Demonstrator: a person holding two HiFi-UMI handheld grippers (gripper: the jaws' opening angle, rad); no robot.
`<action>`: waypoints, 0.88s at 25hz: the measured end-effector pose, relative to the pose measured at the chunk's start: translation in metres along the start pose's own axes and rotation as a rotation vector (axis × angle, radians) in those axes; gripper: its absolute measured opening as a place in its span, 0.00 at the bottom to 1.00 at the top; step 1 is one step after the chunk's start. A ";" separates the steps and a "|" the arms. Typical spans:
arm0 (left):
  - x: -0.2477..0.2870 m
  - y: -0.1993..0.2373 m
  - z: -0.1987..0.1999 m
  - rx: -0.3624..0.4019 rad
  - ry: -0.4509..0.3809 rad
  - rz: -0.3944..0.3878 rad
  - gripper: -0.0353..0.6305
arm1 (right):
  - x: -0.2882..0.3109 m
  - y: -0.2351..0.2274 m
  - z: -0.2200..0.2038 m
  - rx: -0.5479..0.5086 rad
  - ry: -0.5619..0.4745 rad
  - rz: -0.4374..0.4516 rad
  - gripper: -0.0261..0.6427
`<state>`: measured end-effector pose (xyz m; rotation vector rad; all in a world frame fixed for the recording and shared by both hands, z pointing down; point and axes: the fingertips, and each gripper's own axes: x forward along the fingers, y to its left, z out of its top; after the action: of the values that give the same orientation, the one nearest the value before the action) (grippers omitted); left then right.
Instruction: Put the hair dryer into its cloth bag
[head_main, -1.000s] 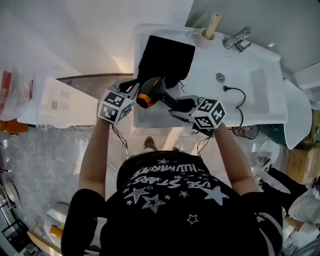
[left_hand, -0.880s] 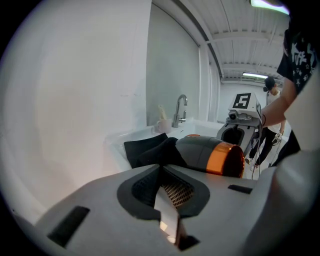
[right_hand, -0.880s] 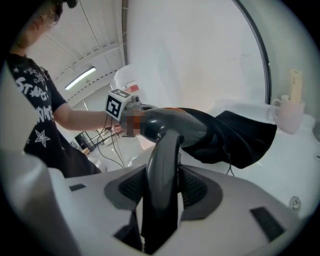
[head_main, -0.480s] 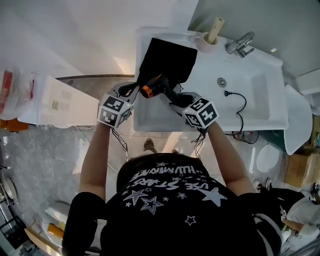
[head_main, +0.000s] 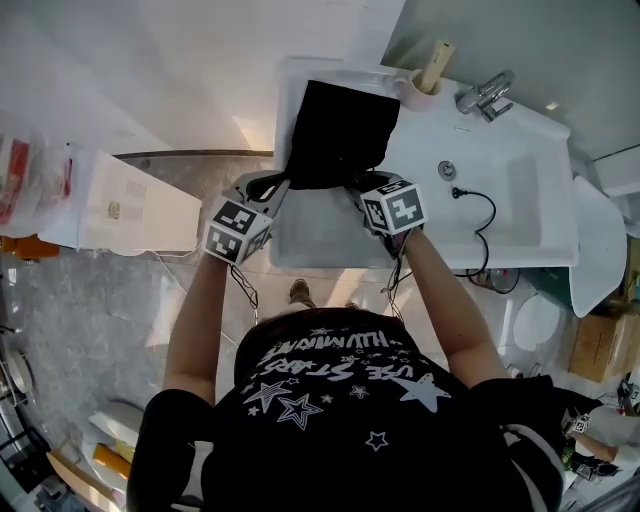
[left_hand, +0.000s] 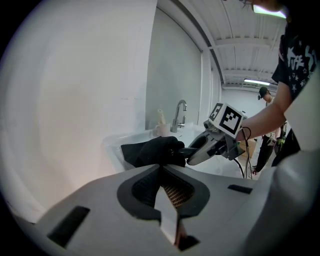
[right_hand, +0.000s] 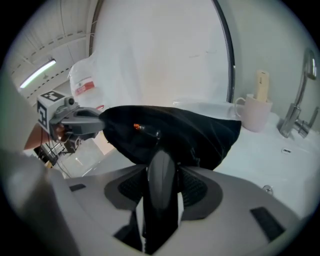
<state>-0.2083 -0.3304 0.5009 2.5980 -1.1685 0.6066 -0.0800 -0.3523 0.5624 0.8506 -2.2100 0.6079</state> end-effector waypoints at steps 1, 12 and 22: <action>0.001 -0.001 0.000 0.002 0.000 -0.003 0.08 | 0.002 -0.003 0.004 0.015 -0.006 -0.010 0.32; -0.017 -0.004 0.005 -0.018 -0.004 -0.026 0.08 | 0.021 -0.006 0.030 0.066 -0.036 -0.077 0.32; -0.032 -0.009 -0.025 -0.047 0.026 -0.035 0.08 | 0.041 0.004 0.034 -0.049 -0.007 -0.105 0.32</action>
<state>-0.2273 -0.2945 0.5085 2.5578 -1.1133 0.5963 -0.1204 -0.3868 0.5697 0.9384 -2.1619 0.4994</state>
